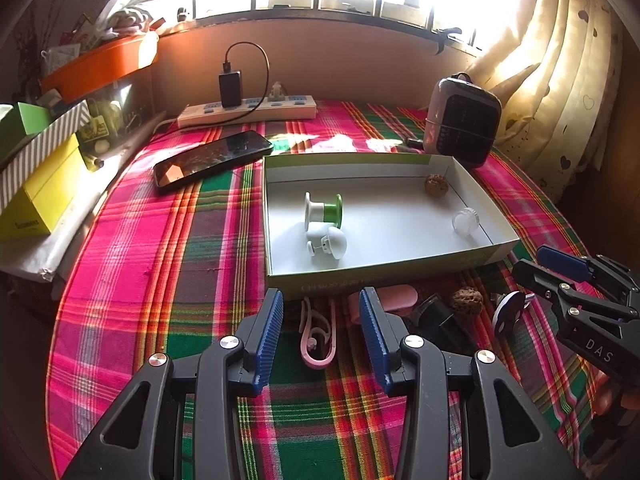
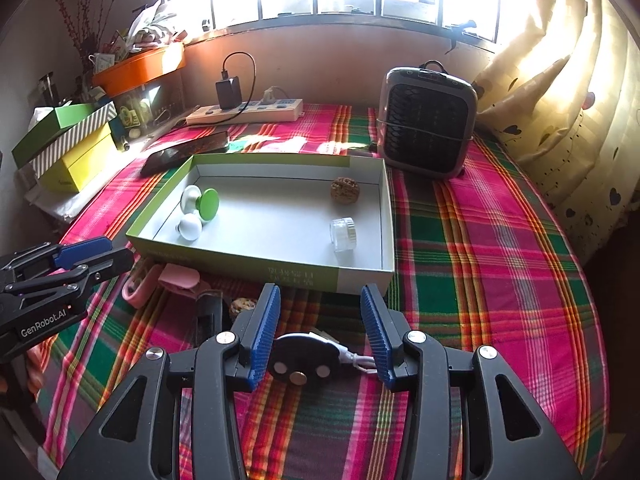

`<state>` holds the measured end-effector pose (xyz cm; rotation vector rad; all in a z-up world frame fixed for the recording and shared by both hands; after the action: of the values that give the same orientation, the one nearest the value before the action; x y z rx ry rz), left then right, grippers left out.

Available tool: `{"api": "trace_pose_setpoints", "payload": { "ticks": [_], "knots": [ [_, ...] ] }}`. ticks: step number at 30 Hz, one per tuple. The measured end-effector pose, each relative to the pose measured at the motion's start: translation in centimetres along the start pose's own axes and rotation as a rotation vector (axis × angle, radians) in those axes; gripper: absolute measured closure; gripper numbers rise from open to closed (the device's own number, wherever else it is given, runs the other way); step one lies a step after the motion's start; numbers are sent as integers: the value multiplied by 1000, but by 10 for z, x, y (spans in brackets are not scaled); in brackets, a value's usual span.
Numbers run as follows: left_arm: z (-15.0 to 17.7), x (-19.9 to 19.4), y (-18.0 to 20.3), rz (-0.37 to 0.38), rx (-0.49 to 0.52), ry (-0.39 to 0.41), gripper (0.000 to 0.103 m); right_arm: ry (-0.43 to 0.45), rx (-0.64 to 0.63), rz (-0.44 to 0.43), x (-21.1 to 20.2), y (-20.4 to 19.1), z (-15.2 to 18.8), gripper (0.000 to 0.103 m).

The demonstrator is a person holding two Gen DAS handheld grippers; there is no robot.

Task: Organize objects
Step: 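Withdraw both tools from the box toward the remaining objects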

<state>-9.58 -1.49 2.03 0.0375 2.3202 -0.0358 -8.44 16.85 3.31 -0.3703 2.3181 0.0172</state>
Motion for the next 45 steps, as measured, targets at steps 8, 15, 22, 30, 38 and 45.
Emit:
{"api": "trace_pose_setpoints", "payload": {
  "ticks": [8,15,22,30,38,45],
  "knots": [
    [13,0,-14,16,-33,-16,62,1,11,-14,-7,0,12,59],
    [26,4,-16,43,-25,-47,60,-5,-24,-74,-7,-18,21,59],
    [28,13,-12,54,-21,-71,59,-36,-37,-126,2,-31,26,59],
    [25,28,-7,39,1,-99,59,-53,-61,-176,8,-46,29,59],
    [21,35,-7,16,12,-96,59,-93,-89,-203,21,-60,34,60],
    [17,39,-9,5,16,-91,59,-122,-88,-195,35,-60,35,60]
  ]
}}
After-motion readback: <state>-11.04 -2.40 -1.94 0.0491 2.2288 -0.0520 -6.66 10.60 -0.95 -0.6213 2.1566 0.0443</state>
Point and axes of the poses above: each gripper's, at about its wrist camera, not at the fingertips, and x roughly the way its jaws point, y to its right, z to its underside, the point moved 4 cm from there along x, roughly the way its jaws point, and after that the axes turned 7 degrees about -z, right-handed, at the moved point
